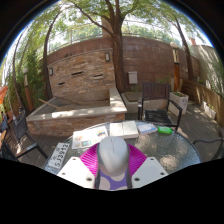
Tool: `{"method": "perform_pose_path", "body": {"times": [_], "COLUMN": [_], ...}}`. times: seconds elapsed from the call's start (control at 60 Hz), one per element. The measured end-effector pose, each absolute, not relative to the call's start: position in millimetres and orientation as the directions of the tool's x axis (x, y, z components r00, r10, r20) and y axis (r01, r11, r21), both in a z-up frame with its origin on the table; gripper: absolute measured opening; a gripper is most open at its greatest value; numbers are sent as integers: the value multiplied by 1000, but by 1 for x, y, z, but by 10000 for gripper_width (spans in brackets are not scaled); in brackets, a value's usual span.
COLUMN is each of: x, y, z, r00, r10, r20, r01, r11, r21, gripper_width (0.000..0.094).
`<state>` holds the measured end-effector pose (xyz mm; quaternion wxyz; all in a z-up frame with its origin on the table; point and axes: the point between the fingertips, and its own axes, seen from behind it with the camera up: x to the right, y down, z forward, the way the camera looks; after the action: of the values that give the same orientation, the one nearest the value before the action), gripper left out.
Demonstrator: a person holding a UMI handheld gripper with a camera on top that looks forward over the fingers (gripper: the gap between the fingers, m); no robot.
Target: Arrange mouse
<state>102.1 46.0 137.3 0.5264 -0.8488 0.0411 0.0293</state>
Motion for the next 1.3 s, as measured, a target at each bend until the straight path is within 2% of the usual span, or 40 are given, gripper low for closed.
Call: {"method": "perform_pose_path", "body": {"times": [0.1,0.117,0.183,0.317,0.35,0.417,0.433,0.467,0.667,0.883,1.1,1.3], "x": [126,129,136,133,133,135,136,137,137,125,108,101], "y": [23,18,8,0,0,-6,-2,-12,-67,-170,-260,-296], "z": [71,43,21,-15,-11,0,12,18,94,175,206,218], "r00": [997,997,999,996,996,998,998,999,1000,998,995,994], "r10": [-38,-34,-18,10,18,35,33,39,14,-33,-52,-74], "r20": [-65,-62,-48,-84,-82,-57,-50,-38,6,47,89,85], "r01": [-75,-70,-48,-56,-49,-20,-17,-4,14,21,47,33], "r11": [-592,-603,-634,-669,-666,-653,-652,-641,-599,-549,-535,-529], "r21": [-802,-794,-772,-741,-745,-757,-758,-768,-801,-836,-843,-848], "gripper_width": [356,356,363,518,575,852,875,848,852,846,849,848]}}
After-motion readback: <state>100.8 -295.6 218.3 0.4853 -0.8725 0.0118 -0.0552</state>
